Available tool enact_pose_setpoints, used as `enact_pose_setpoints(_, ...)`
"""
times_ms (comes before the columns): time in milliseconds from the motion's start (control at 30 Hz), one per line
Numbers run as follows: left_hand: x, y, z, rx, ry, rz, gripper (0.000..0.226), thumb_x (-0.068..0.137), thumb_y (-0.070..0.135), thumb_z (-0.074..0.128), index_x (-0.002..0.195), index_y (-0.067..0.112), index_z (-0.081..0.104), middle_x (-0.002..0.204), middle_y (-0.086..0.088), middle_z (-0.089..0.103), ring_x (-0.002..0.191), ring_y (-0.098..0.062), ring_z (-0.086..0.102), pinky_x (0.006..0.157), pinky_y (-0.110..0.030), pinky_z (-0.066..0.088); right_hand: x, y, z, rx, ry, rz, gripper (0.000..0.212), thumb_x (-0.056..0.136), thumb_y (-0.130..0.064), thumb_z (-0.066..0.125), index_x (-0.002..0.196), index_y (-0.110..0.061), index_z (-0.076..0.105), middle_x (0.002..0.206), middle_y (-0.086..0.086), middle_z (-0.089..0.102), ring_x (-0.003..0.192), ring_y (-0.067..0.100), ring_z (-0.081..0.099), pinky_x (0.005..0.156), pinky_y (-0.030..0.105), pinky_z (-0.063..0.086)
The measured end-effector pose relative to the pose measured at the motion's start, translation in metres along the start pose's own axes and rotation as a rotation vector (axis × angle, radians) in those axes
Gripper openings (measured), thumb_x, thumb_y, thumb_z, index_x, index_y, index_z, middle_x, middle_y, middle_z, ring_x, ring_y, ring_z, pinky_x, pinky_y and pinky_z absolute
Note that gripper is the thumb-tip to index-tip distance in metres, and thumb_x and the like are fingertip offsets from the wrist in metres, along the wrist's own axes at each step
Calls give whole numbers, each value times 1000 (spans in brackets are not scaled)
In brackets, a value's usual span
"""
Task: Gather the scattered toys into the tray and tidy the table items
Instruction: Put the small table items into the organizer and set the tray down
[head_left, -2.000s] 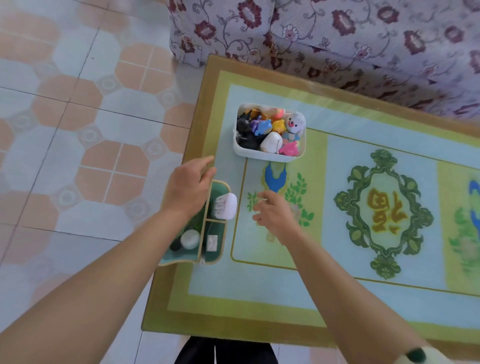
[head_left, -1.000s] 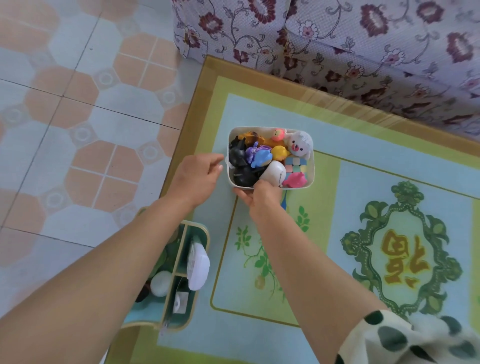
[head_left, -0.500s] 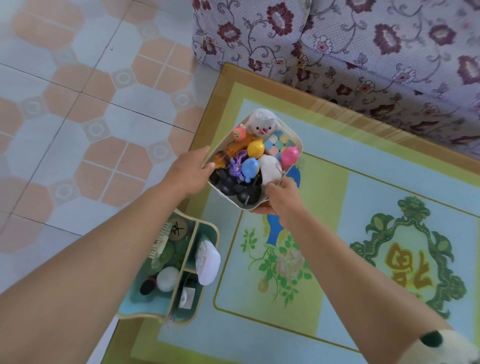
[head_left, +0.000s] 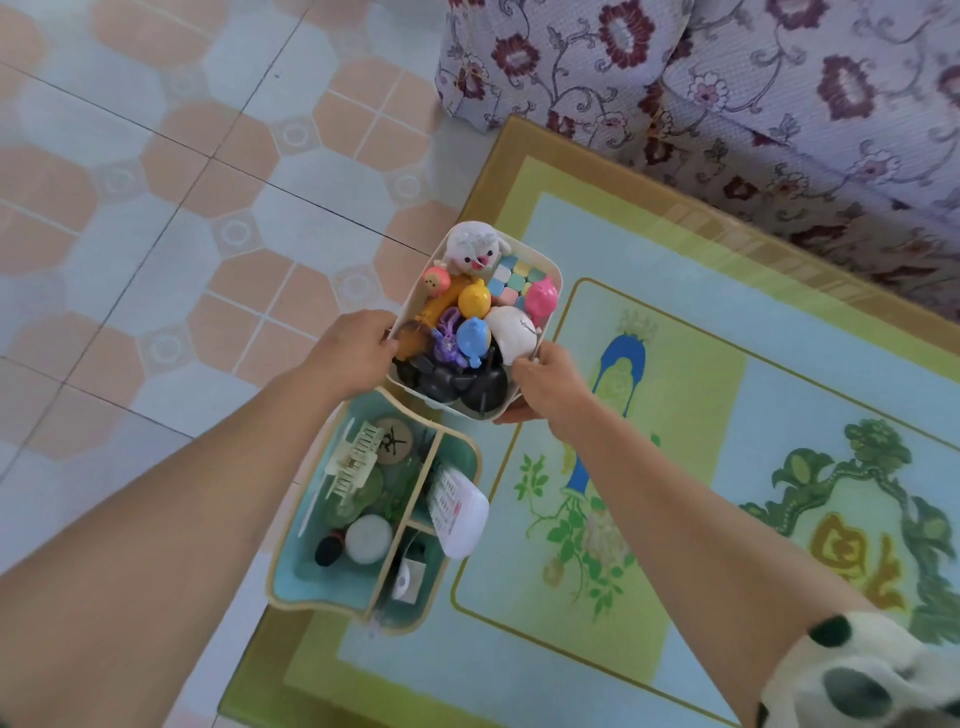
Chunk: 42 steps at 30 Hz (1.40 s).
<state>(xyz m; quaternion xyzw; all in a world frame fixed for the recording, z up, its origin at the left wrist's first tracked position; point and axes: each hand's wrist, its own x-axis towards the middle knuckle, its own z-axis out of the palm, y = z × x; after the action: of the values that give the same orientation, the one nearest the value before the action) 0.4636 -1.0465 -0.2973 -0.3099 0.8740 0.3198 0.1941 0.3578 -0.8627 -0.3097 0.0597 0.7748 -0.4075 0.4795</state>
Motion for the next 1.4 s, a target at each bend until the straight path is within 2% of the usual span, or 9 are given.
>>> enact_pose_setpoints(300,-6,-7,8,-103,-24,-49,17,94,7,47,78,12,46,83,-19,52,76,-31,45,65,-35,31,2,7,11,-30,-9,27,22,90,-7,37,108,-13,49,95,18,67,68,35,72,61,50,60)
enact_pose_setpoints(567,-11,-6,5,-174,-37,-113,14,94,3,42,91,10,53,107,-26,60,100,-41,54,70,-33,34,-1,8,14,-56,-35,34,22,93,-9,39,108,-21,48,87,12,68,66,31,72,57,41,61)
enact_pose_setpoints(733,-14,-5,6,-134,-27,-96,27,94,5,43,69,14,41,100,-31,59,97,-44,55,64,-34,29,-5,7,14,-136,-49,42,23,94,-10,36,113,-21,43,91,13,66,59,25,69,51,32,60)
enact_pose_setpoints(833,-18,-7,8,-90,-9,-92,34,95,11,44,63,17,35,72,-16,49,94,-45,55,62,-34,28,-5,8,12,-176,-27,36,25,95,-13,39,119,-17,44,97,13,65,60,22,68,52,30,60)
enact_pose_setpoints(900,-23,-6,9,-93,10,-88,25,97,15,43,75,6,51,76,-13,53,97,-44,56,68,-36,35,-6,9,10,-197,-20,29,24,95,-16,43,119,-15,45,98,13,64,60,21,67,56,31,60)
enact_pose_setpoints(1000,-31,-4,10,-83,63,-87,35,99,19,42,116,-7,56,112,-25,62,106,-41,55,87,-43,42,-11,9,8,-229,-6,11,16,96,-20,46,111,-16,42,100,15,63,62,21,65,65,37,59)
enact_pose_setpoints(1167,-48,-1,10,-35,175,-107,41,99,27,41,126,0,55,123,-22,61,114,-41,54,94,-44,42,-30,8,9,-271,41,31,23,96,-21,43,108,-3,52,90,16,64,69,29,69,67,42,60)
enact_pose_setpoints(1300,-67,-14,11,-43,150,-147,47,100,38,38,114,-1,61,115,-22,64,107,-38,57,90,-44,44,-58,12,14,-158,-98,153,30,97,-29,47,112,-5,53,88,17,67,61,28,71,57,37,61)
enact_pose_setpoints(1400,-77,-17,13,-138,158,-153,49,100,34,39,62,5,48,60,-11,50,64,-31,49,63,-36,36,-69,18,19,-118,-120,168,33,97,-30,47,119,-6,54,92,20,67,61,28,71,53,31,59)
